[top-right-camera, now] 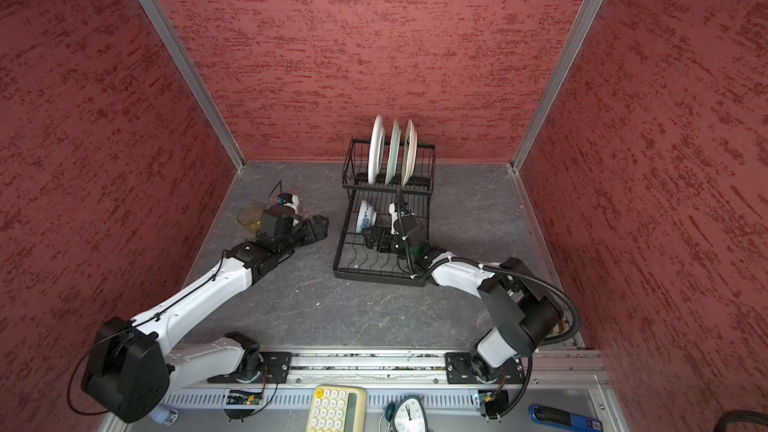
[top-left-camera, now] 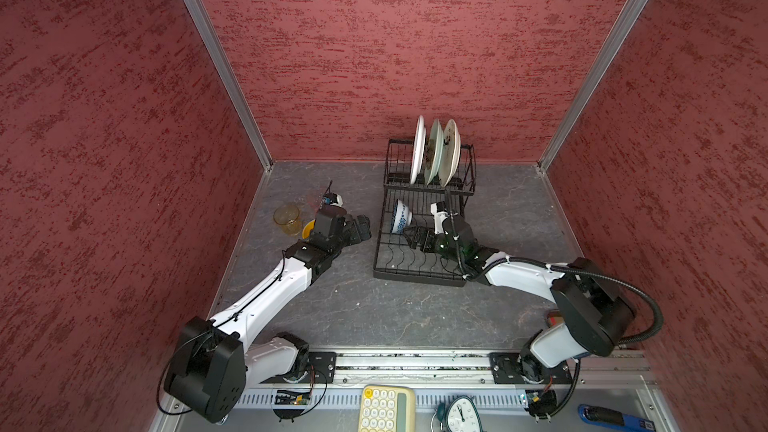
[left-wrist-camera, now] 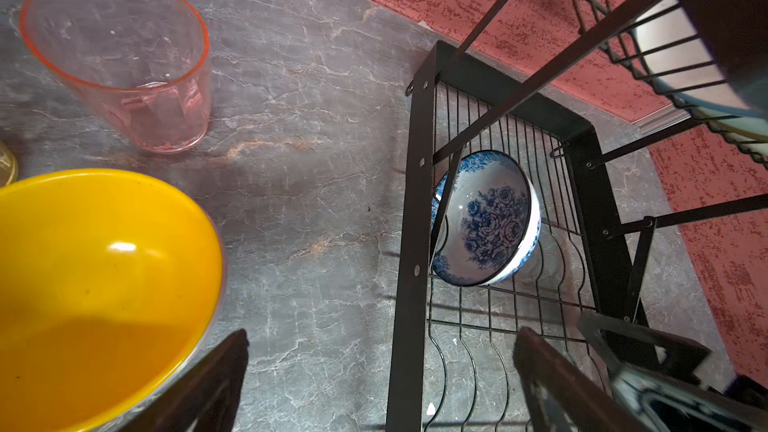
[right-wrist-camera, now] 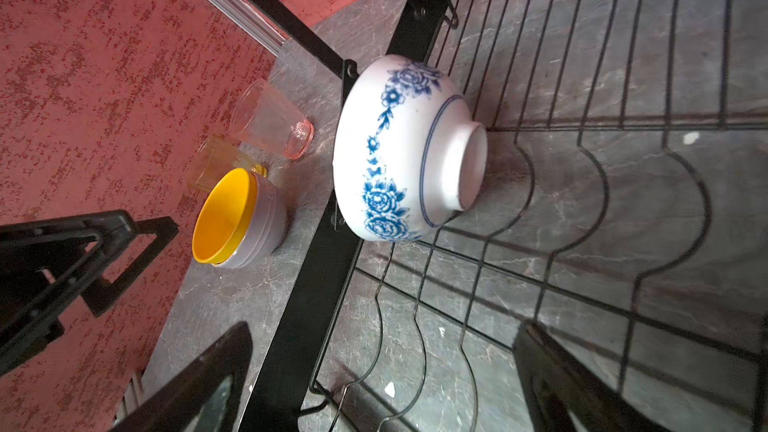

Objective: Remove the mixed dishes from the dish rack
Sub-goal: 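Move the right gripper down to the blue-and-white floral bowl's rim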

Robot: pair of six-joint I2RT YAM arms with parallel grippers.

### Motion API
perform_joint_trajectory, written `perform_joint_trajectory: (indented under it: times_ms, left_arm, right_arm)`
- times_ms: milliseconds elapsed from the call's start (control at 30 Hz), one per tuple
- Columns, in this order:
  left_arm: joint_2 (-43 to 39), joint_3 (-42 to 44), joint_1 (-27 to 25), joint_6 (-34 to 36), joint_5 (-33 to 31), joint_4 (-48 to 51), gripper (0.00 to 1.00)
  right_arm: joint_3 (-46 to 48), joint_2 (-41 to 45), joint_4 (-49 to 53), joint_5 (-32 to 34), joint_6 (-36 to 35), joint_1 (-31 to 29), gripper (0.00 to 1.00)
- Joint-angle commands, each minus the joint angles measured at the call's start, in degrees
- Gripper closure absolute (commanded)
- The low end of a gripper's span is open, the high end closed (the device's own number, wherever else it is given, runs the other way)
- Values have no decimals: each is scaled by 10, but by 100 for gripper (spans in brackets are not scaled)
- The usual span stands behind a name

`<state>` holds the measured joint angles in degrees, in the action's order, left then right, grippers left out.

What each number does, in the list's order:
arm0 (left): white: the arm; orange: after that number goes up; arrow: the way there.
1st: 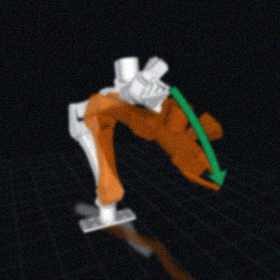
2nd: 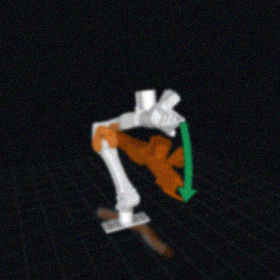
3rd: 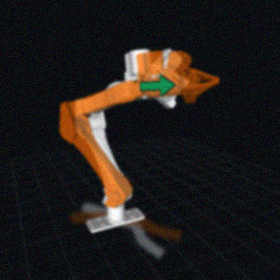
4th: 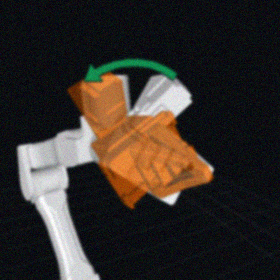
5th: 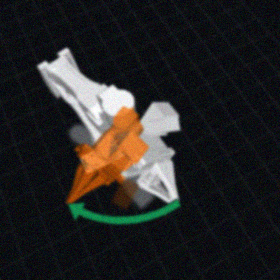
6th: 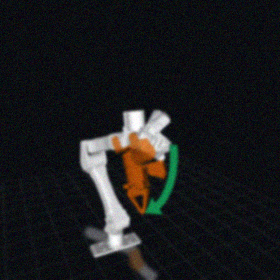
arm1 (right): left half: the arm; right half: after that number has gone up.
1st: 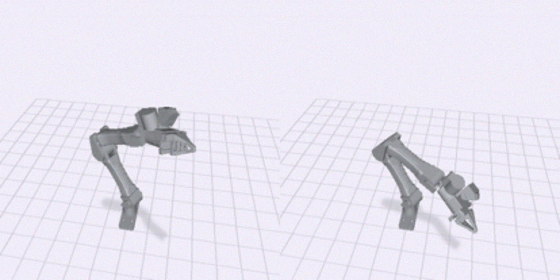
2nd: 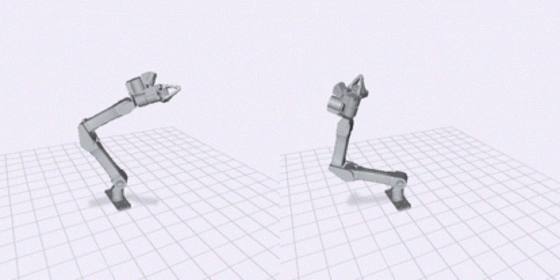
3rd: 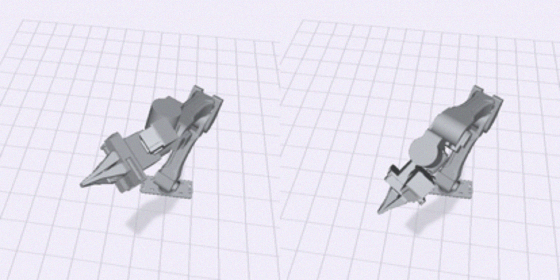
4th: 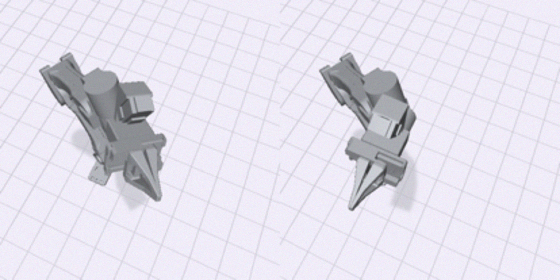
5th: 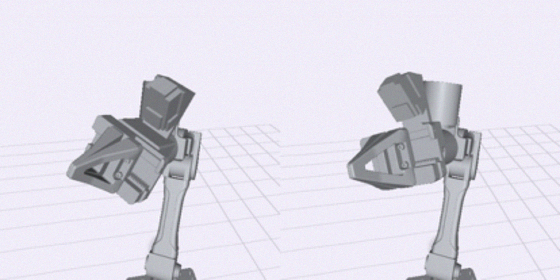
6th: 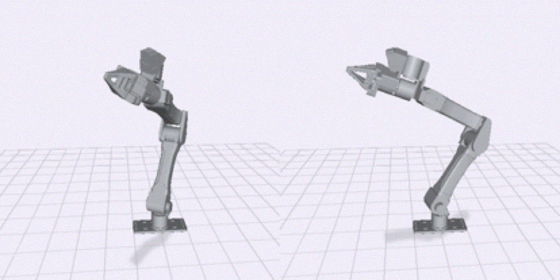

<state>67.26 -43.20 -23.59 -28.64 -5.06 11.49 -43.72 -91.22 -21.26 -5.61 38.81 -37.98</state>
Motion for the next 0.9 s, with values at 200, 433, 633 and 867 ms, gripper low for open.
perform_joint_trajectory:
  times_ms: [200, 433, 633, 867]
  left_arm:
    - [-5, 5, -2, -3, 6, -14, 0]
    - [-9, 8, -2, -6, 9, -15, 0]
    - [-6, 8, -2, -7, 9, -13, 1]
    - [-5, 7, -2, -6, 10, -12, 0]
  right_arm:
    - [-52, -72, -34, 75, -13, -9, 1]
    - [-67, -95, -67, 70, -27, -10, 2]
    - [-95, -112, -59, 72, -36, -10, 2]
    - [-119, -136, -45, 76, -36, -10, 4]
